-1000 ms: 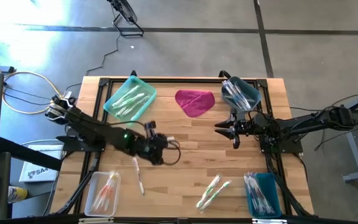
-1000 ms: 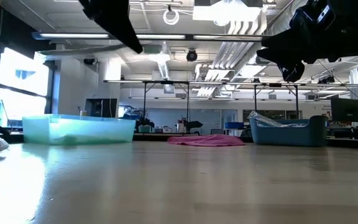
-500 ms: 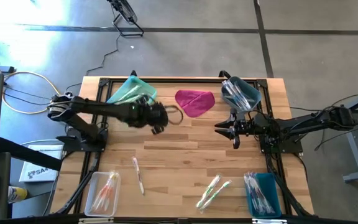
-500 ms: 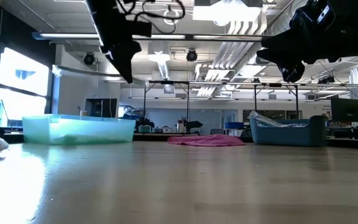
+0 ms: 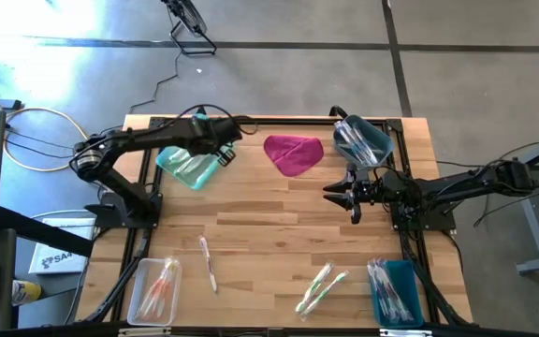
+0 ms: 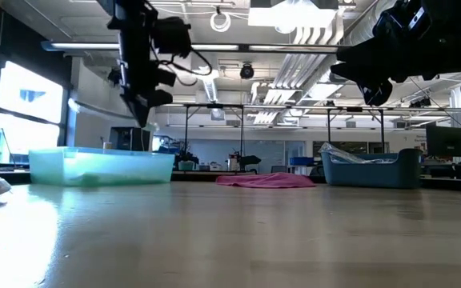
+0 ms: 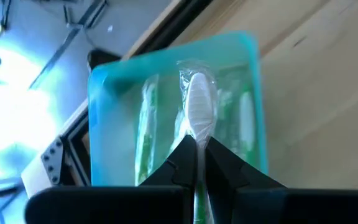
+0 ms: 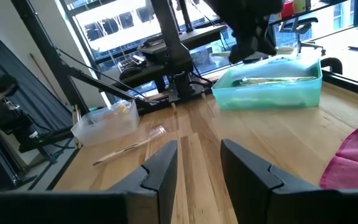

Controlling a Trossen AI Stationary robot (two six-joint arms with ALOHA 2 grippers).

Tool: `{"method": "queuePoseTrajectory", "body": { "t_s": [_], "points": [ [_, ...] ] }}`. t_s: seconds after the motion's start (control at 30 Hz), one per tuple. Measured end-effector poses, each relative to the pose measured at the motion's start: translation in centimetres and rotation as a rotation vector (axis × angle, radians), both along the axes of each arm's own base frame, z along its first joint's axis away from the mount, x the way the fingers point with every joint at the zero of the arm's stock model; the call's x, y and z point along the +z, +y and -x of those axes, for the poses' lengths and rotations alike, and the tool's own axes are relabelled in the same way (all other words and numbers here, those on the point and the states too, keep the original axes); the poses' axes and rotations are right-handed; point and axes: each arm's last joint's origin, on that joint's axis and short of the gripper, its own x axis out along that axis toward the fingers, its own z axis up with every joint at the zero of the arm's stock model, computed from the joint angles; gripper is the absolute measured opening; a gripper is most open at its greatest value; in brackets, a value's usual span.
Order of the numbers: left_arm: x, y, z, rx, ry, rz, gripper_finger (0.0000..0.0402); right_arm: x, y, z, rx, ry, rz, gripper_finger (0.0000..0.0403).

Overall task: Pick & Place Toothbrushes
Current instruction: Put the green toothbrush to the green bin, then put the purple toothbrush to the dark blue bin bin

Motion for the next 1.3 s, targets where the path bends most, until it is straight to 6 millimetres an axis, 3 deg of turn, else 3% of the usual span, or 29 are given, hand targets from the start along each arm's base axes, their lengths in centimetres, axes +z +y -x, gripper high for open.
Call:
{"method": "queuePoseTrajectory", "body": {
  "t_s": [0.27, 0.47, 0.7, 1.3],
  "points": [
    [-3.2, 2.7, 2.4, 0.101, 0.026, 0.034, 0.0013, 0.0, 0.0, 0.0, 0.0, 0.0, 0.0, 0.0116],
    [-4.4, 3.9, 3.3, 0.146, -0.017, 0.038, 0.0013, 0.0, 0.0, 0.0, 0.0, 0.001, 0.0, 0.0116],
    [-4.7, 4.2, 3.4, 0.177, -0.061, 0.026, 0.0015, 0.0, 0.0, 0.0, 0.0, 0.001, 0.0, 0.0116],
    [-4.7, 4.2, 3.2, 0.192, -0.1, 0.035, 0.0064, 0.0, 0.0, 0.0, 0.0, 0.001, 0.0, 0.0116]
  ]
}}
